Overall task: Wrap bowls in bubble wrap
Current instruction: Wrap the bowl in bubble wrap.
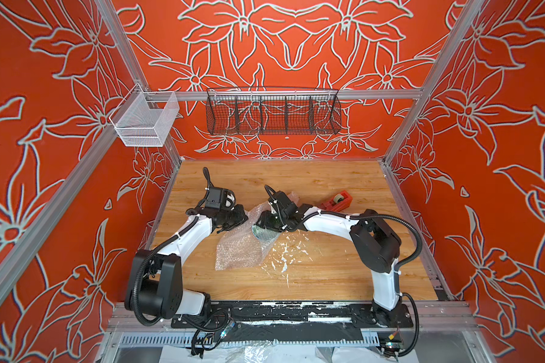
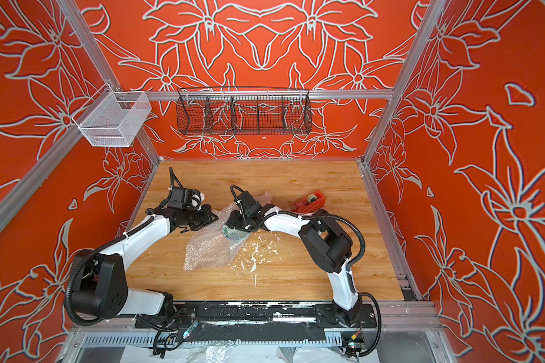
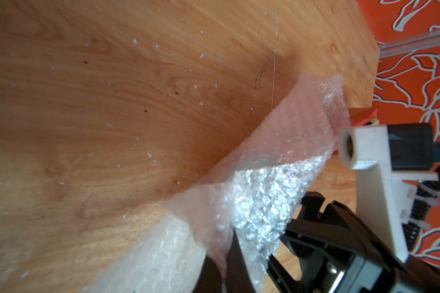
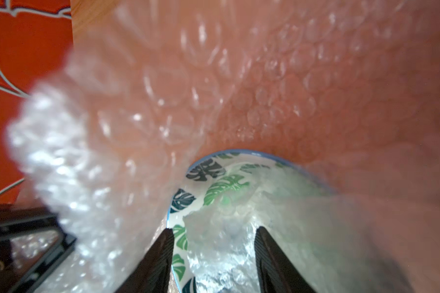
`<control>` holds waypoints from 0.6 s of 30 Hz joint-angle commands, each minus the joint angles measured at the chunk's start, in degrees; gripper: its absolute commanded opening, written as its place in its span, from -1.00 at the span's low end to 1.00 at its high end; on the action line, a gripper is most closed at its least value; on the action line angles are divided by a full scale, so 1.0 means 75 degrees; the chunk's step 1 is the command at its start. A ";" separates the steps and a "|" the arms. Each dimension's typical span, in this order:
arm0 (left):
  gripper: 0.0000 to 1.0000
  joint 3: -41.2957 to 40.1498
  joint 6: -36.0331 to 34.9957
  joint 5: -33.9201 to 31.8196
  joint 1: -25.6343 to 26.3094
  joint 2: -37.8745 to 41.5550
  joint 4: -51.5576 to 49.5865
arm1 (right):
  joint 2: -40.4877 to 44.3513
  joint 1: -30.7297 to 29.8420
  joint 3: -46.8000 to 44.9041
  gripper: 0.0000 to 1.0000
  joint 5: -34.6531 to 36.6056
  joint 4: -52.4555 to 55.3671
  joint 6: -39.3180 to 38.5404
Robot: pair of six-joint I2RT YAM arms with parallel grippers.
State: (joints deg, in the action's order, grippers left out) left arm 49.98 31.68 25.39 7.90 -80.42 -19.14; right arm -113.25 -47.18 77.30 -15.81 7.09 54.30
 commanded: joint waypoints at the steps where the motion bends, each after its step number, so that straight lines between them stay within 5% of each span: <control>1: -0.91 -0.0156 0.0328 0.0116 0.0281 0.0081 0.0263 | 0.0306 0.0119 -0.0345 0.08 -0.0157 -0.0578 0.0423; 18: -0.91 0.0058 0.0602 -0.0471 0.1027 0.0138 0.0173 | 0.1536 0.0636 -0.1910 0.07 -0.0827 -0.1803 0.0476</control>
State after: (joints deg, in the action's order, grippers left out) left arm 48.95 35.48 22.79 14.44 -80.40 -17.45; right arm -103.48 -42.83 64.40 -20.10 -4.84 57.47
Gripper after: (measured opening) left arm 0.048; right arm 0.535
